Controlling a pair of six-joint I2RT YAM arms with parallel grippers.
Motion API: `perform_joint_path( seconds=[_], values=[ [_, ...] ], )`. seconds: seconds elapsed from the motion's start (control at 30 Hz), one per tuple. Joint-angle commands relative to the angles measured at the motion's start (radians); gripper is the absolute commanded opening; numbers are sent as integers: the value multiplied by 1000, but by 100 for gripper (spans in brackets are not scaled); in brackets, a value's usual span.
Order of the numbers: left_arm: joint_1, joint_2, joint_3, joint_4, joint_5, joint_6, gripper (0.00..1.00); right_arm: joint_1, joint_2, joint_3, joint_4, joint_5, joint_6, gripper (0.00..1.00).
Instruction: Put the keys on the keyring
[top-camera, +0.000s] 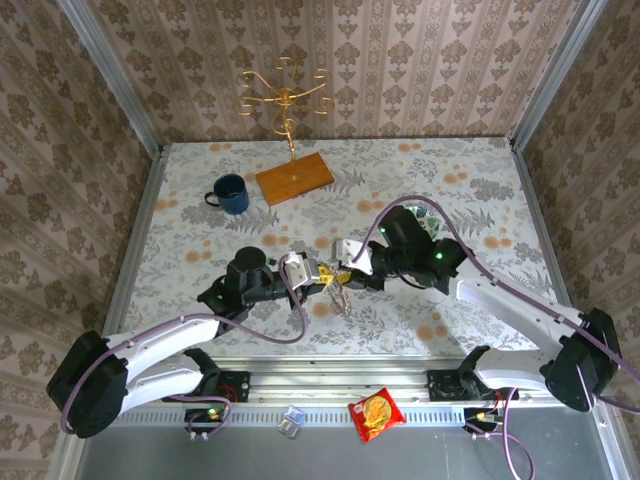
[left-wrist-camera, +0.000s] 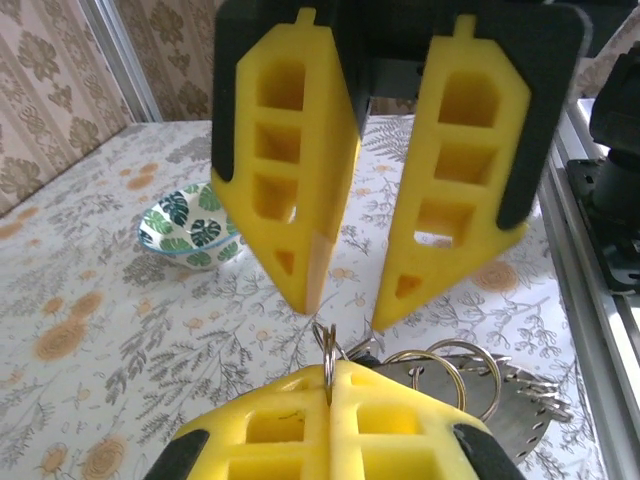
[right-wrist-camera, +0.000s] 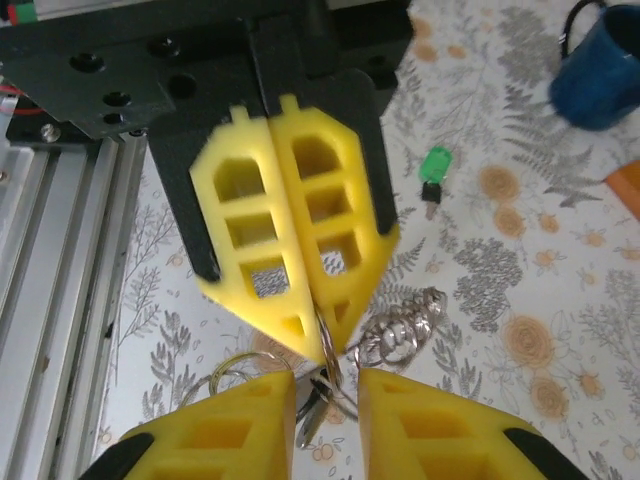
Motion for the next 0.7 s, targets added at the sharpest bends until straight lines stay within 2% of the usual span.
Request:
perform_joint_path(
  seconds=[0.0,0.17,0.47,0.67],
  values=[
    [4,-11,-23,112,-3,-26,0,-49,-65,-80,154,-67,124,25],
    [4,-10,-37,149,3,-40,0,-70,-94,-139,188,-93,153,27],
    [3,-8,-37,162,18,-54,0,-69,-58,-109,166,-178,145,29],
    [3,-5,-31,167,28,-62,0,-60,-35,-89,158,-173,117,31]
  ],
)
